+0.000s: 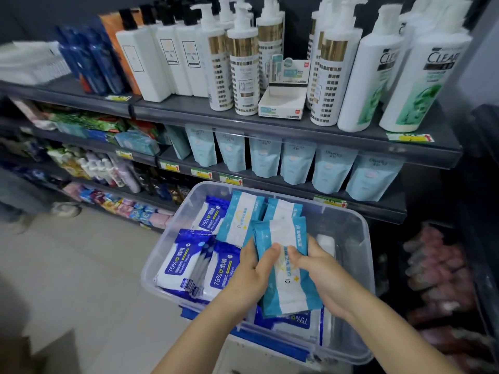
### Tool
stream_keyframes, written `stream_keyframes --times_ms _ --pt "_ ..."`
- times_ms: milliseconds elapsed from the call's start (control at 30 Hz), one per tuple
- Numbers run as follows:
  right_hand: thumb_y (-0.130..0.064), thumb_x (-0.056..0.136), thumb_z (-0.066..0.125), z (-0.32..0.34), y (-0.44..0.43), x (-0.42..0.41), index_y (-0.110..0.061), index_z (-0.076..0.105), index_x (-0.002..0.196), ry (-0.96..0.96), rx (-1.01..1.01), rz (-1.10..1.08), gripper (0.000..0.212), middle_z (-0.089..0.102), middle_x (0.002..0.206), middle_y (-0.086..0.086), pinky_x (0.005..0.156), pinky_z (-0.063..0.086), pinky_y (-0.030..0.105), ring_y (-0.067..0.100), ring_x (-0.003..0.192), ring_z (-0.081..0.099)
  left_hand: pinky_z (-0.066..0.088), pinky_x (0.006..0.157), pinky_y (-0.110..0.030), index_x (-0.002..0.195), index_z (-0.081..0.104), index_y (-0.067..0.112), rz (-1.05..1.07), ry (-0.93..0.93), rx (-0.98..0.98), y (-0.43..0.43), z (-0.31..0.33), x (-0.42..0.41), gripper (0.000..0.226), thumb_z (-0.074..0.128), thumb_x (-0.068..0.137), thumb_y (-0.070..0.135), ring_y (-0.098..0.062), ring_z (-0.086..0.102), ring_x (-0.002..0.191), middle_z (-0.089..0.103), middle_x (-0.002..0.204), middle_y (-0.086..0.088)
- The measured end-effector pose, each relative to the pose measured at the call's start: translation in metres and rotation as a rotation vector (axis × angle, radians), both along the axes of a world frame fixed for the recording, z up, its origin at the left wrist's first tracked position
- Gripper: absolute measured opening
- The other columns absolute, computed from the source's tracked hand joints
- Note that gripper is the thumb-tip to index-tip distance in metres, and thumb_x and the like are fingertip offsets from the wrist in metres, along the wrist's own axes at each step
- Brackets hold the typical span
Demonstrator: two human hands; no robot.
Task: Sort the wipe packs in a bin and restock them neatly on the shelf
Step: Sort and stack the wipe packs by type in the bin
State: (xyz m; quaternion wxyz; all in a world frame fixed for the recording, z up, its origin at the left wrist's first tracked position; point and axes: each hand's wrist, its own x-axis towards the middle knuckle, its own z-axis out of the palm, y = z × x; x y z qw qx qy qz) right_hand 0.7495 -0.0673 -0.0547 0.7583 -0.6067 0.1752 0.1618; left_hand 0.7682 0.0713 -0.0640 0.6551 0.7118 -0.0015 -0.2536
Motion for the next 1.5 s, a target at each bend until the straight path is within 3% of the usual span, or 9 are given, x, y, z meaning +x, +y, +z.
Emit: stream_keyframes --times_ms 267,333,467,600,700,900,1200,1367,1500 --pt "-0.013 0.095 0.053 -0.016 0.001 0.005 -0.026 0.049 0.123 0.066 -0.051 -0.168 0.031 0.07 0.105 0.004 0.078 0.057 0.044 0.024 0.089 0.07 0.049 0.075 -0.009 0.118 0.052 0.02 -0.162 -0.059 0.137 0.009 -0.009 0.022 0.026 0.046 0.097 0.034 0.009 0.061 0.092 0.063 0.109 0.012" --pt "-0.013 0.094 0.054 -0.02 -0.008 0.012 -0.021 0.05 0.123 0.085 -0.092 -0.281 0.03 0.069 0.105 0.006 0.08 0.055 0.046 0.025 0.091 0.069 0.044 0.076 -0.003 0.132 0.047 0.018 -0.195 -0.144 0.263 0.013 -0.01 0.037 0.038 0.046 0.097 0.034 0.009 0.056 0.095 0.057 0.113 0.015" --pt "-0.007 0.096 0.05 -0.025 -0.032 0.029 -0.022 0.045 0.125 0.074 -0.256 -0.538 0.033 0.064 0.1 0.002 0.059 0.049 0.029 0.015 0.078 0.063 0.03 0.109 -0.023 0.141 0.041 0.016 -0.263 -0.416 0.526 0.022 -0.02 0.077 0.05 0.053 0.095 0.033 -0.012 0.037 0.131 0.043 0.142 0.001" --pt "-0.003 0.094 0.05 -0.046 -0.049 0.043 -0.018 0.04 0.135 0.076 -0.453 -0.629 0.044 0.062 0.106 0.005 0.069 0.05 0.03 0.018 0.084 0.061 0.019 0.109 -0.021 0.142 0.04 0.021 -0.366 -0.654 0.678 0.018 -0.029 0.109 0.05 0.053 0.095 0.034 -0.015 0.028 0.133 0.038 0.143 0.004" --pt "-0.008 0.093 0.052 -0.066 -0.049 0.05 -0.015 0.04 0.135 0.171 -0.585 -0.613 0.043 0.062 0.108 0.006 0.068 0.049 0.029 0.018 0.083 0.061 0.021 0.113 -0.038 0.139 0.046 0.028 -0.503 -0.88 0.791 0.008 -0.042 0.126 0.048 0.054 0.093 0.04 -0.025 0.027 0.137 0.037 0.146 0.0" --pt "-0.009 0.095 0.051 -0.095 -0.046 0.069 -0.017 0.042 0.131 0.339 -0.522 -0.593 0.038 0.062 0.11 0.007 0.066 0.049 0.029 0.018 0.084 0.061 0.006 0.114 -0.055 0.148 0.014 0.044 -0.811 -0.958 1.112 -0.003 -0.058 0.146 0.054 0.028 0.098 0.055 -0.026 -0.004 0.146 -0.001 0.16 0.006" --pt "-0.01 0.095 0.05 -0.087 -0.049 0.073 -0.02 0.039 0.136 0.296 -0.548 -0.5 0.044 0.059 0.113 0.002 0.074 0.046 0.03 0.017 0.09 0.059 0.002 0.115 -0.053 0.147 0.028 0.038 -0.736 -0.947 0.96 0.005 -0.072 0.151 0.053 0.037 0.096 0.05 -0.024 0.004 0.147 0.012 0.16 0.0" --pt "-0.01 0.096 0.049 -0.065 -0.054 0.061 -0.025 0.038 0.136 0.21 -0.525 -0.521 0.044 0.059 0.104 -0.002 0.073 0.051 0.032 0.017 0.089 0.06 -0.003 0.115 -0.052 0.148 0.017 0.043 -0.736 -0.933 1.019 0.004 -0.075 0.151 0.055 0.023 0.096 0.056 -0.022 -0.003 0.147 0.003 0.16 0.004" --pt "-0.011 0.096 0.048 -0.077 -0.057 0.072 -0.024 0.043 0.129 0.255 -0.465 -0.548 0.036 0.062 0.107 0.002 0.073 0.053 0.033 0.02 0.089 0.063 0.034 0.101 -0.063 0.132 0.053 0.035 -0.668 -1.027 1.017 0.003 -0.078 0.146 0.052 0.028 0.091 0.055 -0.031 0.041 0.132 0.048 0.137 -0.01"
